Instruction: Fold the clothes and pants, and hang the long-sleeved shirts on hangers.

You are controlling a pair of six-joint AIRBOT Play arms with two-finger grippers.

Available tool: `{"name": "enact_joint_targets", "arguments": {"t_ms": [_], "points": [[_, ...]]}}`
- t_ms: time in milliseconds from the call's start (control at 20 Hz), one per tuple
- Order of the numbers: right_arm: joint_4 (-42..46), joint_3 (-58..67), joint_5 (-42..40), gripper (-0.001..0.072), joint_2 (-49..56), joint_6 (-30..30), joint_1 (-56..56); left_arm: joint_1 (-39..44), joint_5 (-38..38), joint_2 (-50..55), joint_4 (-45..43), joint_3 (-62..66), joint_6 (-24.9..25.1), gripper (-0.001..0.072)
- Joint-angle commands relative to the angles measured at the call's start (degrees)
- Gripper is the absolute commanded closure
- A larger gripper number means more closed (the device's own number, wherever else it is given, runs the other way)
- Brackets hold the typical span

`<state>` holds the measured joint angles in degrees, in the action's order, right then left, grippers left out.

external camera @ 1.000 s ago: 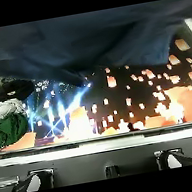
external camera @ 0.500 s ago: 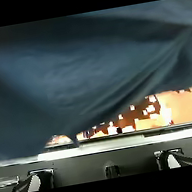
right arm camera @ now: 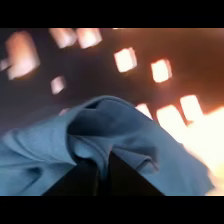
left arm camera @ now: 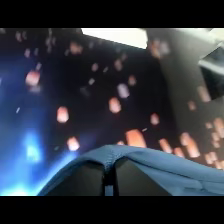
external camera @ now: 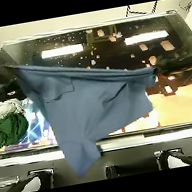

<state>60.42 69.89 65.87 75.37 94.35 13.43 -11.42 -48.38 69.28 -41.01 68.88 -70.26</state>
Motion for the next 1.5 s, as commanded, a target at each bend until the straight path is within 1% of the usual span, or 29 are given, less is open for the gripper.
{"name": "enact_joint_targets", "arguments": {"t_ms": [0,100,150,200,250,300,350,400,450,500,550,600,650,700,750,800,850,950,1050,1200,1300,1350,1400,1450], "points": [[-10.5,-6.0,-17.2,0.0672,9.6,3.2,-2.2,3.8,9.3,12.1,2.4,-4.8,1.3,0.0681],[-14.8,-6.0,-20.1,0.0670,11.6,3.1,-2.2,4.1,8.1,16.0,6.1,-4.8,1.3,0.0680],[-14.9,-6.0,-20.9,0.0665,12.0,2.6,-2.2,4.3,6.3,17.2,7.1,-4.8,1.3,0.0680],[-14.6,-5.9,-21.4,0.0626,12.0,0.6,-2.1,4.3,4.2,18.0,7.1,-4.8,1.3,0.0680],[-14.5,-5.4,-20.7,0.0534,12.0,-1.3,-1.5,3.9,2.2,18.1,7.1,-4.8,1.3,0.0679],[-14.5,-4.3,-18.1,0.0398,12.0,-1.8,-0.2,2.8,-0.1,17.8,6.9,-4.5,1.3,0.0631],[-14.4,-2.2,-12.4,0.0267,12.0,-3.5,2.1,1.0,-3.6,17.6,6.9,-3.8,1.3,0.0460],[-13.1,0.4,-5.5,0.0194,11.9,-7.0,5.2,-1.8,-9.0,17.4,6.8,-2.6,1.3,0.0103],[-9.3,3.3,2.0,0.0135,11.8,-8.2,9.1,-5.0,-14.7,17.4,5.7,-1.2,1.2,-0.0002],[-4.9,5.1,8.3,0.0135,11.6,-7.4,13.2,-8.4,-20.7,17.4,3.1,-0.4,-0.9,-0.0001],[-1.5,5.2,12.3,0.0137,11.3,-5.5,16.7,-11.2,-25.6,17.4,-0.7,-0.6,-4.1,0.0032],[1.8,4.4,15.4,0.0138,11.1,-4.0,19.4,-13.3,-30.4,17.5,-7.1,-1.4,-6.5,0.0250],[4.5,3.0,18.2,0.0138,11.1,-3.5,21.2,-14.3,-33.9,17.4,-12.8,-3.4,-7.4,0.0305],[6.4,1.0,19.8,0.0137,11.0,-3.6,21.7,-14.8,-35.5,17.3,-15.1,-6.1,-7.3,0.0304],[7.1,-1.0,20.2,0.0136,11.1,-3.9,21.6,-15.0,-35.5,17.3,-14.9,-9.2,-6.1,0.0301],[6.4,-2.9,20.0,0.0136,11.1,-4.3,21.2,-14.8,-34.2,17.2,-13.8,-12.3,-4.7,0.0263],[5.4,-4.6,19.3,0.0137,11.1,-4.7,20.7,-14.5,-32.0,17.2,-12.3,-14.9,-4.5,0.0176],[3.4,-6.8,18.2,0.0137,11.1,-5.7,19.8,-13.7,-28.3,17.5,-8.8,-18.6,-2.2,0.0173],[2.6,-7.0,17.6,0.0138,11.1,-6.3,19.0,-12.7,-26.8,18.1,-5.8,-20.1,-0.2,0.0190],[1.7,-7.0,17.5,0.0138,11.1,-6.3,18.5,-10.1,-26.4,19.6,-5.0,-20.4,-0.2,0.0203],[1.1,-7.0,17.8,0.0138,11.1,-6.4,18.4,-8.4,-25.1,20.8,-3.3,-20.4,-0.2,0.0245],[0.8,-7.0,18.0,0.0138,11.1,-6.9,18.4,-7.5,-23.4,20.9,-2.6,-20.4,-0.2,0.0351],[0.4,-7.1,18.0,0.0138,11.1,-7.5,18.3,-6.8,-21.6,20.8,-1.8,-20.4,-0.5,0.0404],[0.5,-7.1,17.7,0.0138,11.1,-8.1,17.6,-6.2,-20.2,20.8,-0.9,-20.4,-0.7,0.0496]]}}
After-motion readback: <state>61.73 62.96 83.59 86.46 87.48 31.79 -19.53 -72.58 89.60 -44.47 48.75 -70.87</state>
